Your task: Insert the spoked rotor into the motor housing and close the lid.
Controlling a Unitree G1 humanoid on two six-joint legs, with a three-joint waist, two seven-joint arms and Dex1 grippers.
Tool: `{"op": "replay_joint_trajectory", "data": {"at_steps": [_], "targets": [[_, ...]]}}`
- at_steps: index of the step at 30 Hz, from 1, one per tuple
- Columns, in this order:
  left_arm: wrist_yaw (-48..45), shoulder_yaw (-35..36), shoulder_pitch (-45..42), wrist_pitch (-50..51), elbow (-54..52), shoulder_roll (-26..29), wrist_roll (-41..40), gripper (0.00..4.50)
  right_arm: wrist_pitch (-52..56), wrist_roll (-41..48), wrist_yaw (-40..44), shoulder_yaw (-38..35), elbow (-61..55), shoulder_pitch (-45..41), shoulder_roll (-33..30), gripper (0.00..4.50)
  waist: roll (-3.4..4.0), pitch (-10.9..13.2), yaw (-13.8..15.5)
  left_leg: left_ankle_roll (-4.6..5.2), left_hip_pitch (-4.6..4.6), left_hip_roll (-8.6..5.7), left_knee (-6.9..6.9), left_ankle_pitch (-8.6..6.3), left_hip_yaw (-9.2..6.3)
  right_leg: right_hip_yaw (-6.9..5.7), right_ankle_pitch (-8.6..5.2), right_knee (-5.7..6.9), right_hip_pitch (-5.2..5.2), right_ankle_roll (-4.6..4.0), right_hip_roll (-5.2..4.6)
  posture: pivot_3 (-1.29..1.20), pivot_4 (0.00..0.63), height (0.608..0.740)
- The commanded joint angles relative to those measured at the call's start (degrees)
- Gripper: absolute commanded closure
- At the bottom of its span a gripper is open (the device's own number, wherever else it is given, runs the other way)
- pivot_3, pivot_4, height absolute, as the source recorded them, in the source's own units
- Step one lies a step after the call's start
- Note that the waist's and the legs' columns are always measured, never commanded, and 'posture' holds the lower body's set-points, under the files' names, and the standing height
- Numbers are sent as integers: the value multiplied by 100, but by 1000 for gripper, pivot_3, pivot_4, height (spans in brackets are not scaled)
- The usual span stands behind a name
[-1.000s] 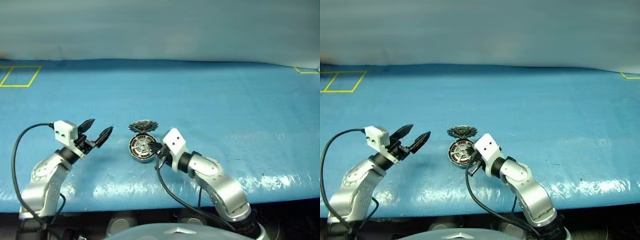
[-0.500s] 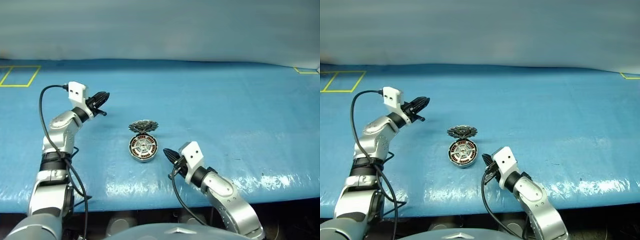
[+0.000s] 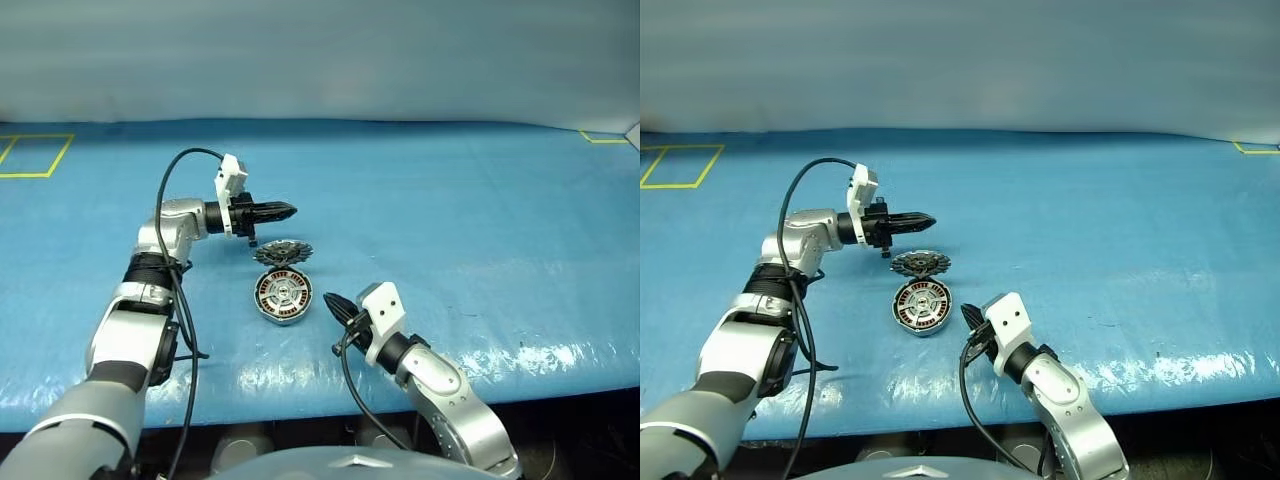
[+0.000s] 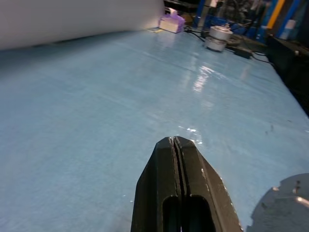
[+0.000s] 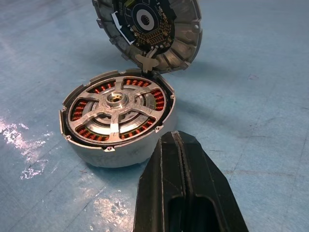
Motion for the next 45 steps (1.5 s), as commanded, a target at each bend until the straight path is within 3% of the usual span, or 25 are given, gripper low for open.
{"op": "replay_joint_trajectory", "data": {"at_steps": [1,6,11,14,21,28,34,37,45], "targets": [[-725,-216,-249,473,3,180,57,4467,-20,-33,-65,85,-101,-18,-2,4500,0,0,-2,0,0,1,0,0,0,0,0,0,0,0,1,0,150,740],[-1200,-572,-126,733,-295,243,207,4467,11,-34,-96,112,-107,-3,-23,4500,0,0,8,1,-2,1,6,0,-1,1,0,1,1,-1,1,0,150,740],[-1235,-897,380,1123,-1150,221,-133,4467,7,-40,-163,89,-18,-36,-12,4500,0,0,5,3,-4,1,12,-2,-1,7,0,1,1,-1,1,0,150,740],[-1235,-1385,785,1275,-1760,426,-232,4467,15,-56,-187,113,31,-63,-8,4500,1,0,0,3,-3,2,11,-2,0,9,-1,3,0,-2,2,0,150,740],[-1235,-1685,1494,1606,-2547,849,-330,4467,69,-100,-353,5,92,-54,11,4500,2,1,13,4,-3,4,21,-2,-1,11,-13,10,-1,-23,5,0,150,740],[-690,-1425,2312,1578,-3518,1165,-199,4467,559,29,-536,-197,-138,-189,127,4500,4,0,25,4,-3,4,25,-2,0,14,-13,10,0,-24,4,0,150,740],[727,-180,3419,1725,-5416,649,-1139,4467,1101,150,-521,-392,-644,-639,63,4500,9,2,54,4,-6,5,25,-2,-1,19,-13,9,-5,-23,1,0,150,740],[1506,236,4097,1472,-6300,222,-1399,4500,1404,100,-493,-391,-754,-1039,-34,3919,10,2,62,3,-4,4,25,-2,1,20,-12,7,-3,-22,-2,0,150,740],[3150,-82,6273,-787,-7504,-855,-286,4500,1675,162,-82,-45,-318,-2131,-153,1236,13,0,124,4,0,2,20,-3,15,29,-12,3,-3,-25,-2,0,150,740]]}}
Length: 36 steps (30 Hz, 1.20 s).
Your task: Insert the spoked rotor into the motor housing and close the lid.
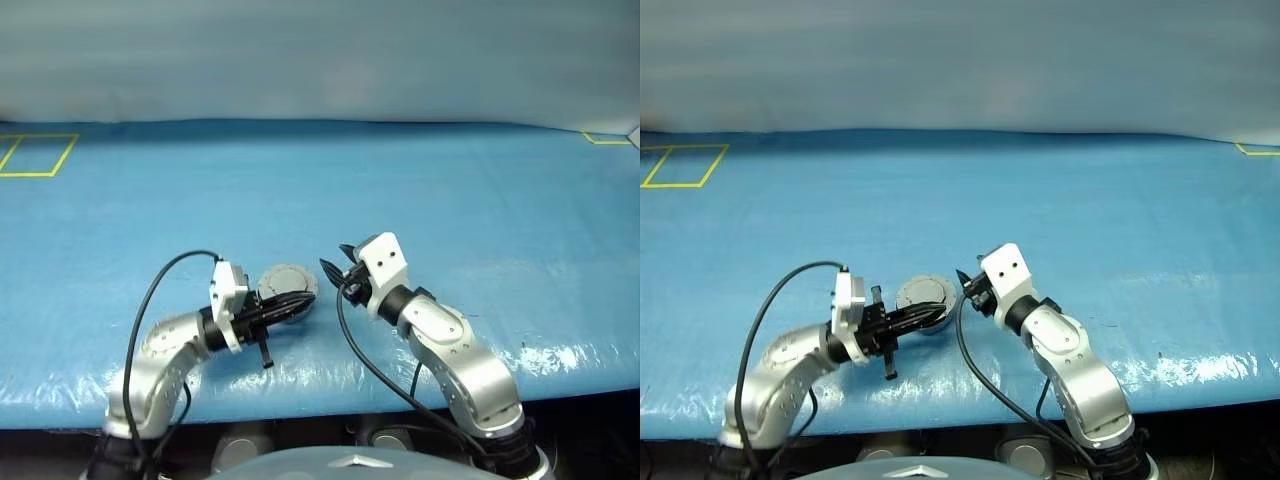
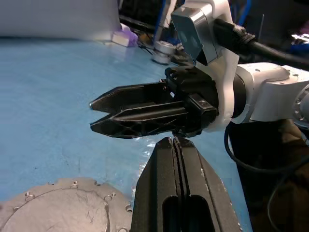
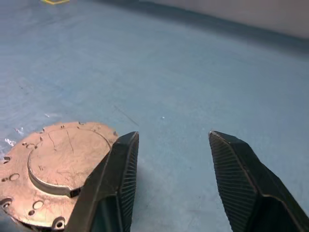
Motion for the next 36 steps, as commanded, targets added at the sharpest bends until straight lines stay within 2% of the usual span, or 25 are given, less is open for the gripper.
{"op": "replay_joint_trajectory", "data": {"at_steps": [1,4,9,16,26,32,36], "targets": [[697,-5,418,-851,-392,-349,338,4500,-12,71,271,238,201,-332,-43,949,2,-1,33,0,0,0,3,0,-2,-2,-1,0,2,-1,0,0,150,740],[1144,47,839,-1396,-302,-512,662,4500,-75,46,437,413,530,-610,-27,24,3,-1,47,1,-3,1,20,-1,-1,-5,-1,0,6,0,0,0,150,740],[1650,134,1358,-2101,-110,-668,849,4500,-147,29,674,716,982,-913,72,24,5,0,14,5,-8,0,27,-3,5,-4,0,0,3,2,-2,0,150,740],[1837,304,1857,-2807,187,-758,693,4500,-208,35,892,927,1382,-993,194,24,5,0,-4,8,-11,0,21,-6,4,-6,0,0,-2,2,-3,0,150,740],[1842,349,1915,-3113,436,-638,584,4500,-114,14,975,1078,1426,-773,149,24,8,2,-20,5,-15,1,22,-9,4,-9,-1,-1,-5,2,-5,0,150,740],[1868,384,1827,-3228,592,-597,597,4500,-146,9,915,1090,1397,-780,267,1470,8,2,-32,5,-14,2,20,-9,4,-10,-1,-1,-6,2,-4,0,150,740],[1974,424,1815,-3266,677,-601,609,4500,-184,-20,836,1129,1329,-821,392,1467,8,2,-44,5,-15,2,13,-9,4,-10,-1,-1,-9,2,-4,0,150,740]]}}
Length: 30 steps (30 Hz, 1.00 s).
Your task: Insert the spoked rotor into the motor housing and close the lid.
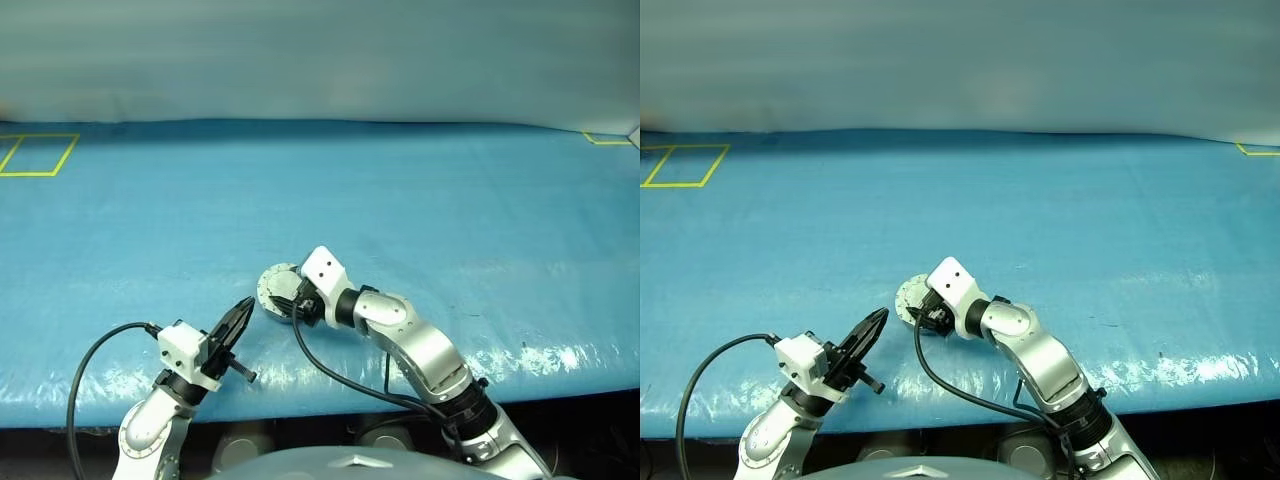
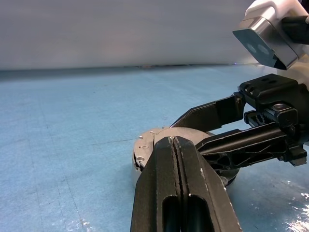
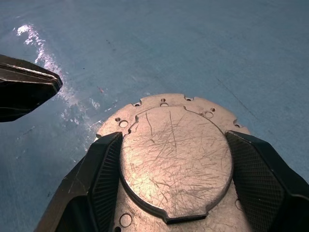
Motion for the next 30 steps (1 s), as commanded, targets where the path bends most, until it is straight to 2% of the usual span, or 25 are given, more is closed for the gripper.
{"op": "replay_joint_trajectory", "data": {"at_steps": [1,10,22,30], "targets": [[70,47,-5,-147,-49,16,-29,4500,-121,9,-75,60,-218,-67,187,1467,1,1,1,0,0,0,-2,0,0,0,0,0,-1,0,0,0,150,740],[151,-14,-123,-88,-42,20,23,4500,-222,-170,-15,212,-29,-105,92,1467,1,1,3,0,0,-1,-6,0,0,-1,-1,-3,-1,-1,-1,0,150,740],[161,-170,-302,36,-19,75,-6,4500,-112,-90,678,164,238,-599,-328,1467,1,1,1,0,1,-1,-9,0,0,-3,-1,-5,-1,-1,-1,0,150,740],[236,-201,-311,59,-39,74,58,4500,-336,-143,556,167,668,-392,-116,1467,2,1,-9,0,7,2,-10,0,0,-4,-1,-4,2,-1,1,0,150,740]]}}
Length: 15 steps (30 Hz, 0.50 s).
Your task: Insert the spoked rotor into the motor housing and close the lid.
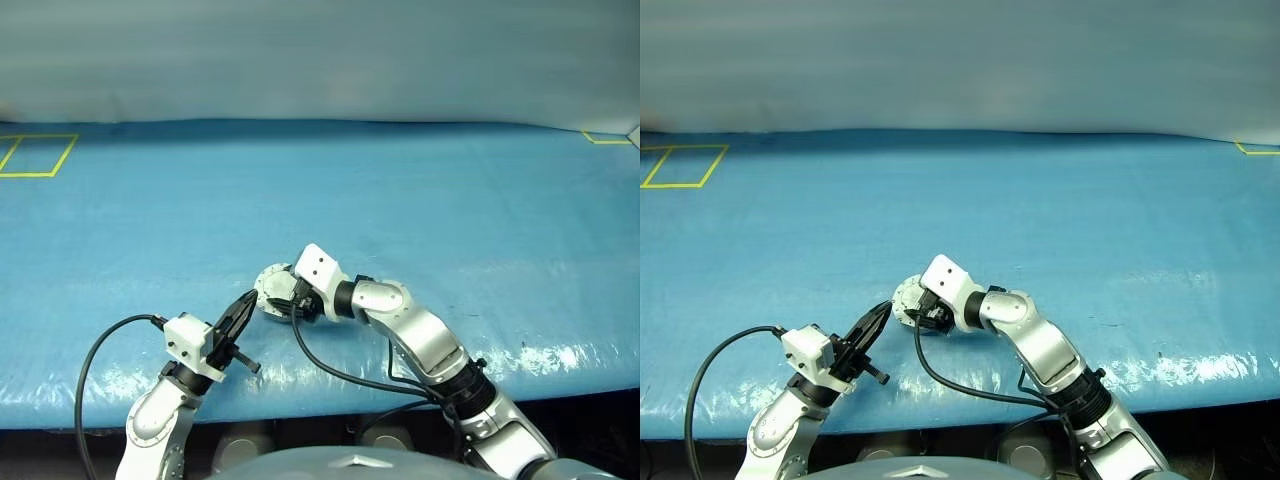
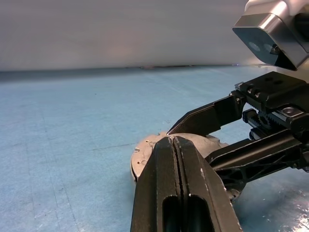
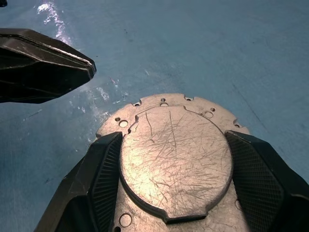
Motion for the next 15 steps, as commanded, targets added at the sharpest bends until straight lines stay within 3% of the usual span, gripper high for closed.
{"op": "replay_joint_trajectory", "data": {"at_steps": [1,8,15], "targets": [[53,-24,5,-27,-58,37,41,4500,31,-39,-126,27,111,134,106,1467,1,-1,-5,0,1,0,0,0,0,0,0,0,1,0,0,0,150,740],[116,-19,-77,57,-94,59,10,4500,33,-109,-179,79,80,237,168,1467,2,-2,-31,-1,3,3,1,0,0,-1,0,1,1,0,1,0,150,740],[137,-10,-133,117,-99,67,-35,4500,-143,-220,177,191,169,76,-205,1467,2,-2,-31,0,2,-1,-1,0,0,0,0,0,2,0,-2,0,150,740]]}}
